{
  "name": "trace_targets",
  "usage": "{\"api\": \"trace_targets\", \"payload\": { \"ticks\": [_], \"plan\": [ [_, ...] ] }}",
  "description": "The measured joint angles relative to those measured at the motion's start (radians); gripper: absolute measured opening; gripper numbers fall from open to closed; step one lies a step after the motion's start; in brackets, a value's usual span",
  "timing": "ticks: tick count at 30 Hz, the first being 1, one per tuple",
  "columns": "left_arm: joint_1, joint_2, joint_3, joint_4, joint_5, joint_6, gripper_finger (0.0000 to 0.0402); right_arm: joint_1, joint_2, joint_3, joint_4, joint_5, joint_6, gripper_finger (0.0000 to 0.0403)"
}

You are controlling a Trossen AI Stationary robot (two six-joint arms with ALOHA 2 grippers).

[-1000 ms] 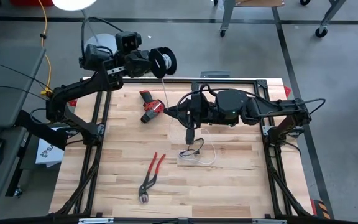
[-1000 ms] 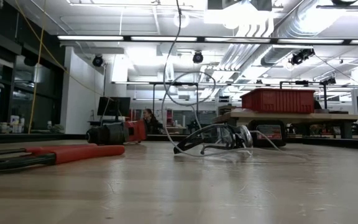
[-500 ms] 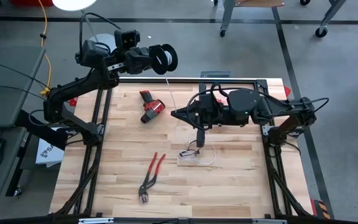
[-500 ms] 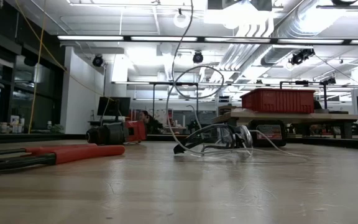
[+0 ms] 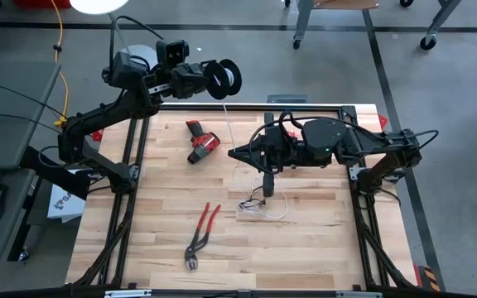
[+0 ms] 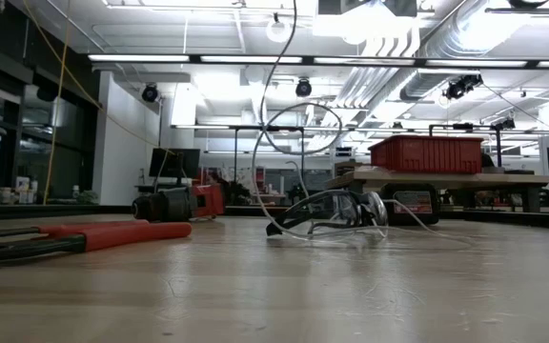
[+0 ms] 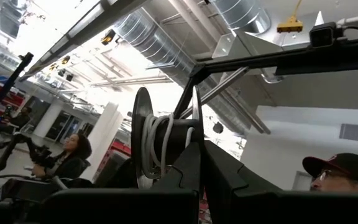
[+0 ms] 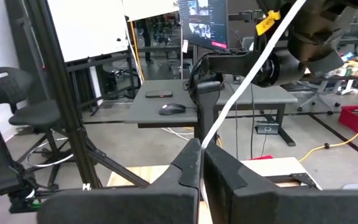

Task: Coil cords
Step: Coil the white wire onto the black spool

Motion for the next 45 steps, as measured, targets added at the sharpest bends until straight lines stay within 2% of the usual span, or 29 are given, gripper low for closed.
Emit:
{"api": "trace_targets", "payload": {
  "ticks": [21,30,34,41,45],
  "plan": [
    [-0.007,-0.016,0.0,-0.058,0.001,0.083,0.0,0.0,-0.001,0.0,-0.034,-0.012,0.019,0.0],
    [-0.002,-0.02,0.001,-0.079,0.065,0.126,0.0,0.0,0.0,0.0,-0.06,-0.02,0.034,0.0],
    [0.022,-0.05,0.001,-0.199,0.063,0.232,0.0,0.0,0.0,0.0,-0.073,-0.019,0.034,0.0],
    [0.044,-0.135,0.001,-0.481,-0.019,0.452,0.0,-0.002,0.0,0.0,-0.069,-0.016,0.036,0.0],
    [0.043,-0.155,0.001,-0.543,-0.03,0.496,0.0,-0.02,0.007,0.0,-0.058,-0.082,0.041,0.0]
  ]
}}
